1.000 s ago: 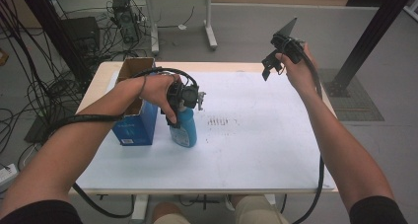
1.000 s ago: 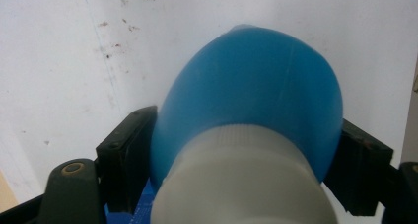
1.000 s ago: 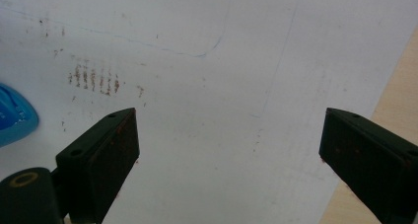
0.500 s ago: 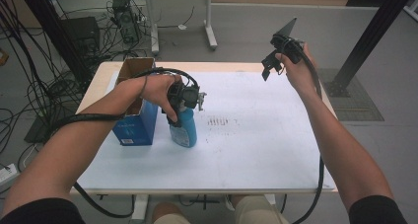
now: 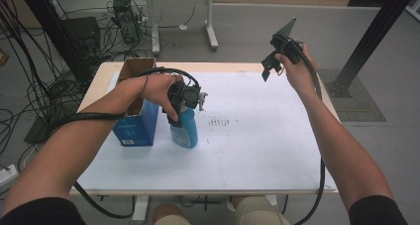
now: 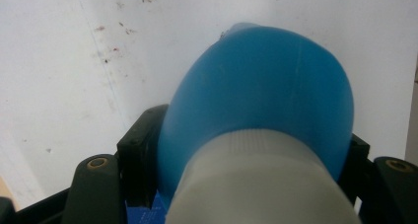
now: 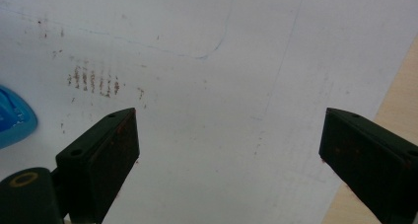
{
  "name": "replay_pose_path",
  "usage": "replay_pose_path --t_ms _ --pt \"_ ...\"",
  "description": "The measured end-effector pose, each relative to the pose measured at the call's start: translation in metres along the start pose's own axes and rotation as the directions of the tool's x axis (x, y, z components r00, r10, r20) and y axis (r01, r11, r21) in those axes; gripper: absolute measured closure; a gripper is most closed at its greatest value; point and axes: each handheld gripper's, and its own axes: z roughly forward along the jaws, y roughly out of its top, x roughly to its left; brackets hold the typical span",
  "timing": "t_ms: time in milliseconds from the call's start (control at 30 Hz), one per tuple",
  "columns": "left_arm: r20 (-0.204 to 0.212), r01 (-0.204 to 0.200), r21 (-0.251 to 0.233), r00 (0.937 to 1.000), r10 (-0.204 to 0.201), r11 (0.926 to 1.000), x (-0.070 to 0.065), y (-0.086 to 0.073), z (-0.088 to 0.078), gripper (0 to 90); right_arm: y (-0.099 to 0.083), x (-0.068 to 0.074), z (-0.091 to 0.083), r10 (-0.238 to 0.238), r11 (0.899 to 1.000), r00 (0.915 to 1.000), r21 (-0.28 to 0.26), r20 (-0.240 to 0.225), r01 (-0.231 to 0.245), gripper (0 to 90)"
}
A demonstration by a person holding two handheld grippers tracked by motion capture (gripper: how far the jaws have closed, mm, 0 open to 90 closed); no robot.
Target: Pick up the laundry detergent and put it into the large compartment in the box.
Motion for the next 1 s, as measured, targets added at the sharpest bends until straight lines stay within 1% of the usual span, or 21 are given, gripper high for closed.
replay_pose_path --t_ms 100,133,300,633,1000 --pt "0.005 0.002 0.004 1.0 -0.002 1.0 0.0008 0.0008 0.0 33.1 -0.0004 -0.0001 -0.0001 0.001 1.0 1.0 -0.002 0.0 -0.001 8.3" --pt "0.004 -0.005 0.005 1.0 0.005 1.0 0.001 0.0013 -0.0001 33.1 -0.0002 0.0 0.0 0.001 1.0 1.0 -0.002 0.0 -0.001 8.3" --pt "0.005 -0.009 0.007 1.0 0.009 0.9999 0.0013 0.0019 -0.0003 33.4 0.0009 0.0014 0.0006 0.001 1.0 1.0 0.001 0.001 -0.001 8.3" --pt "0.003 -0.012 -0.001 0.9999 0.012 0.9999 0.0012 -0.0002 -0.0003 33.5 0.0018 0.0031 0.0021 -0.006 1.0 1.0 0.002 0.004 0.006 8.3" --pt "0.001 -0.009 -0.01 1.0 0.009 0.9999 0.0007 -0.0023 0.0002 33.5 0.0009 0.0036 0.0011 -0.004 1.0 1.0 -0.001 0.006 0.004 8.3"
